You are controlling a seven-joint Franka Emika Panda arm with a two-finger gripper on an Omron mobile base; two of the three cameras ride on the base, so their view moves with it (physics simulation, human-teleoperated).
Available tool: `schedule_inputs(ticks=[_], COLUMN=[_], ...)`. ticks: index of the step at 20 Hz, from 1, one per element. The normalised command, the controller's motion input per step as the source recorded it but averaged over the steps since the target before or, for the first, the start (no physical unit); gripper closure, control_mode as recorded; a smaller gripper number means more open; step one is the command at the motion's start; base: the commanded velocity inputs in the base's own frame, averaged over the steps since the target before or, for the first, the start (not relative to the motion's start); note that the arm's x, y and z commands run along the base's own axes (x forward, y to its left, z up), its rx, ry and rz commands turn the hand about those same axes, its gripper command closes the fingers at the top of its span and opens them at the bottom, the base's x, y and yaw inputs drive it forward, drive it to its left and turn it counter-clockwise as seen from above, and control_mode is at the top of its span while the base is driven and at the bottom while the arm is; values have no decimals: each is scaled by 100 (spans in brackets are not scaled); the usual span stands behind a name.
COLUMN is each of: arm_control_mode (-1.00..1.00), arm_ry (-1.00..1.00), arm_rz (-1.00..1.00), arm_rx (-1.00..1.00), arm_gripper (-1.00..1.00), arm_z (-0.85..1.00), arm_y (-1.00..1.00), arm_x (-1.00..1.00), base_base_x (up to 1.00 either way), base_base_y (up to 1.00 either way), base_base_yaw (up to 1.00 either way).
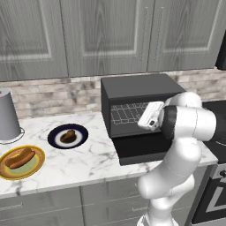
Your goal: Open the toaster oven door. Place the hotdog bun on the bottom rack in the toaster oven and place the chicken drumstick on the top rack.
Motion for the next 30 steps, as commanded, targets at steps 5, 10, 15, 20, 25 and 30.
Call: schedule_inputs(ticks=[5, 10, 15, 20, 25, 30], arm_control_mode=[-100, -100, -100, -100, -100, -100], arm_ry=[0, 0, 6, 25, 29, 27], arm_rz=[0, 0, 0, 0, 7, 18], arm_rx=[0, 0, 0, 0, 0, 0], arm_gripper=[-100, -100, 100, 100, 100, 100], arm_z=[-19, -23, -13, -9, -23, -45], arm_y=[0, 0, 0, 0, 0, 0], arm_x=[47, 47, 44, 37, 2, -45], base_base_x=[0, 0, 0, 0, 0, 0], base_base_y=[0, 0, 0, 0, 0, 0], base_base_yaw=[0, 0, 0, 0, 0, 0])
